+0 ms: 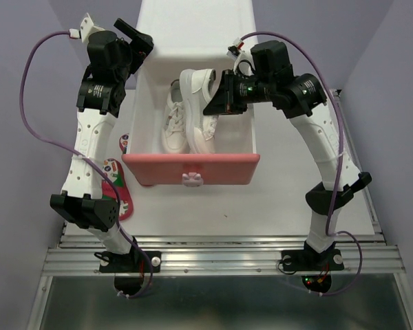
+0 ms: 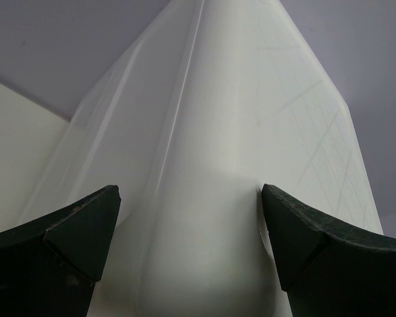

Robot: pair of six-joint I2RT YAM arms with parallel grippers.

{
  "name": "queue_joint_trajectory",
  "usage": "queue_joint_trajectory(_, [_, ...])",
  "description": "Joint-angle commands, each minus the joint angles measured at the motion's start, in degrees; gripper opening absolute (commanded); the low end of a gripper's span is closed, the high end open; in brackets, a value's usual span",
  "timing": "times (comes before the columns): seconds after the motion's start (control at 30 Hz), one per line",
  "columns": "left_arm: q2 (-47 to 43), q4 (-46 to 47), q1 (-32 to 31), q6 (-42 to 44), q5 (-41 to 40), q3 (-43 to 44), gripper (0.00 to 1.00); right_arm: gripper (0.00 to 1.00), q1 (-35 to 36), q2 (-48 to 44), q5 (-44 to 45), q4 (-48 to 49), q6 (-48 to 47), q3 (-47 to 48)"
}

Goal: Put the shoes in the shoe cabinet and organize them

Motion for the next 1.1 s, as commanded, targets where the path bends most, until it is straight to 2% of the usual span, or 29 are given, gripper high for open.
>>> queue_joint_trajectory(0.0, [5.2, -19.5, -0.9, 6.8, 0.2, -5.5, 0.97, 0.01, 1.6, -3.1, 13.4, 0.2, 0.4, -0.4])
queue_joint_trajectory(0.17, [5.5, -19.6, -0.9, 7.6, 0.3, -5.6, 0.97, 0.01, 3.0, 0.7, 18.9, -4.8, 1.4, 5.2])
queue_joint_trajectory(0.27, [6.0, -19.8, -0.8, 7.8, 0.4, -4.9, 0.97, 0.01, 4.1, 0.1, 27.0, -5.3, 2.7, 3.8])
queue_joint_trajectory(0.53, [7.0, -20.5, -0.8, 9.0, 0.3, -3.5, 0.97, 0.01, 4.1, 2.3, 30.1, -8.4, 2.9, 5.3])
queue_joint_trajectory(0.57, [7.3, -20.6, -0.8, 9.1, 0.4, -3.3, 0.97, 0.09, 4.1, 2.0, 30.1, -8.0, 3.0, 4.5])
queue_joint_trajectory(0.63, [7.8, -20.7, -0.8, 9.1, 0.5, -3.3, 0.97, 0.13, 4.6, 2.2, 30.1, -8.4, 2.9, 4.0])
queue_joint_trajectory(0.67, [7.9, -20.6, -0.8, 9.1, 0.6, -3.3, 0.97, 0.22, 4.6, 3.1, 30.1, -8.7, 2.7, 4.4])
queue_joint_trajectory(0.73, [8.0, -20.6, -0.8, 9.1, 0.5, -3.1, 0.97, 0.29, 4.6, 3.8, 30.1, -8.7, 2.3, 5.0])
queue_joint_trajectory(0.77, [8.1, -20.6, -0.8, 9.2, 0.6, -3.0, 0.97, 0.39, 4.6, 3.8, 30.1, -7.9, 2.2, 4.9])
queue_joint_trajectory(0.83, [8.3, -20.8, -0.8, 9.3, 0.3, -2.7, 0.97, 0.44, 4.6, 3.5, 30.1, -6.3, 1.7, 4.2])
queue_joint_trajectory(0.87, [8.3, -20.9, -0.8, 9.3, 0.3, -2.6, 0.97, 0.53, 4.6, 3.2, 30.1, -5.2, 1.6, 3.2])
queue_joint_trajectory(0.9, [8.3, -20.9, -0.8, 9.3, 0.3, -2.6, 0.97, 0.57, 4.6, 2.9, 30.1, -3.0, 1.5, 2.7])
queue_joint_trajectory(1.07, [8.3, -21.1, -0.8, 9.2, 0.0, -2.6, 0.97, 0.64, 4.6, 2.2, 30.1, 0.8, 0.6, 1.9])
